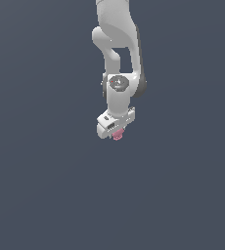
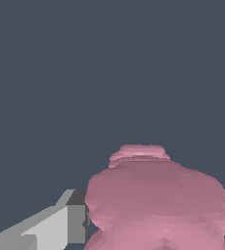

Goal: Pick up the object and move it to a goal position.

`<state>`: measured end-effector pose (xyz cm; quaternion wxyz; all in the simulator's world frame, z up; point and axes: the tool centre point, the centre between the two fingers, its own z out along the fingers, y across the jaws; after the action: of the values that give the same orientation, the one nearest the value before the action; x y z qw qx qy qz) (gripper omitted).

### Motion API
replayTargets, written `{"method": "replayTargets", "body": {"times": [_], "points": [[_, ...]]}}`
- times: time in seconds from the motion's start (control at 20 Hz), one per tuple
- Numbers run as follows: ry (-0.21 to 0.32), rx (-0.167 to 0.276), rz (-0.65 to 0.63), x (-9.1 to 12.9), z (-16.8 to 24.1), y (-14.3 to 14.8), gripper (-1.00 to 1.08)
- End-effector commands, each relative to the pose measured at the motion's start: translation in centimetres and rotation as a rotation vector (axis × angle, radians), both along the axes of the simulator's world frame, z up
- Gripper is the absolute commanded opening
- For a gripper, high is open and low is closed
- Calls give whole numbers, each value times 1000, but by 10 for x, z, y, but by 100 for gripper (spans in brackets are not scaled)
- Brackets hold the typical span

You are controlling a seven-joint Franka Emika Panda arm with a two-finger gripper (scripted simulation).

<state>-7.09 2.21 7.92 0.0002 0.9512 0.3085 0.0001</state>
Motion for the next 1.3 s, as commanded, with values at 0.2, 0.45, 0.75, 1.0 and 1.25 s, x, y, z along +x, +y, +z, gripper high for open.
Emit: {"method": "replayTargets", "body": {"times": [0.2, 0.45, 0.75, 1.0, 1.25], "points": [[-1, 1, 0, 5, 52, -18, -100], [-1, 2, 1, 11, 104, -36, -100], [-1, 3, 2, 17, 167, -58, -100], [-1, 3, 2, 23, 218, -76, -100], [0, 3, 1, 30, 268, -94, -100]]}}
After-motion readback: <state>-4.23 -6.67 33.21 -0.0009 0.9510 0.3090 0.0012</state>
